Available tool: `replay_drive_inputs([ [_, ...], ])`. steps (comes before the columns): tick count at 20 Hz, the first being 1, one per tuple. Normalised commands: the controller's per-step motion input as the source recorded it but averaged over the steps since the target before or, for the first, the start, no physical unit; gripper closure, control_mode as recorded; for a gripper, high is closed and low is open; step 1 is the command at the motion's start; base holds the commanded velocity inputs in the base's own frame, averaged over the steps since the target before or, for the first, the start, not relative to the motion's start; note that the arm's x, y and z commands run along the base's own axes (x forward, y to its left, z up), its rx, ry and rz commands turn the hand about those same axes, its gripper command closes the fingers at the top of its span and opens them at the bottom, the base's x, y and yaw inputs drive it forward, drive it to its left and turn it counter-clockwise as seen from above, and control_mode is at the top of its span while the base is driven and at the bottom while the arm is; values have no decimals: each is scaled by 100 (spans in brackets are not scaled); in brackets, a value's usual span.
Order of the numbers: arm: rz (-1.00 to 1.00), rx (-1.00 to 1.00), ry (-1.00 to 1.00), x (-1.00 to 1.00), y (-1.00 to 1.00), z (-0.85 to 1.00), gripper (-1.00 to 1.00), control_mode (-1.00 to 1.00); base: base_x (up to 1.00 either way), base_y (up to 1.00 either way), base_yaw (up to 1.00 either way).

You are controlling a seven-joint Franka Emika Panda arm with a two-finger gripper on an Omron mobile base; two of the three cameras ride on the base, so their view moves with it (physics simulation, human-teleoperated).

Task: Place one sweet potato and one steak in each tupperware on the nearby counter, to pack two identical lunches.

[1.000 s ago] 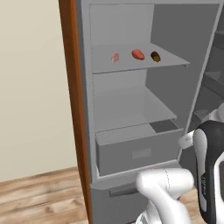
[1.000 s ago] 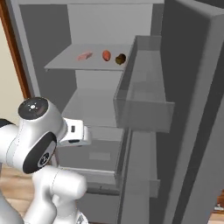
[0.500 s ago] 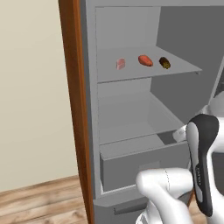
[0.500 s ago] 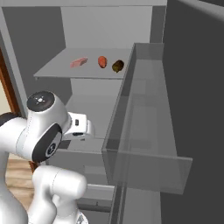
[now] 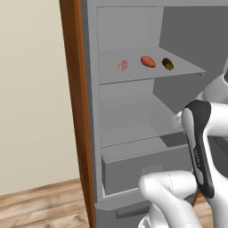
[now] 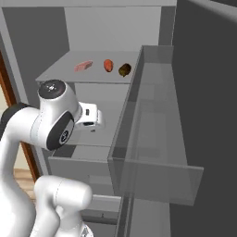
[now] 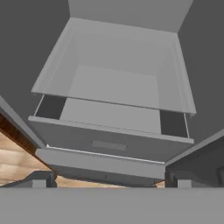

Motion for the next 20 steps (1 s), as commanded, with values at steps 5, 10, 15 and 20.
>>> replay_drive_inputs([
  [5,0,0,-4,28,0,51,-100,-100,0,0,0],
  [10,0,0,-4,40,0,33,-100,-100,0,0,0],
  [15,-5,0,-7,39,-3,24,-100,-100,0,0,0],
  [20,-6,0,-20,25,-1,19,-100,-100,0,0,0],
])
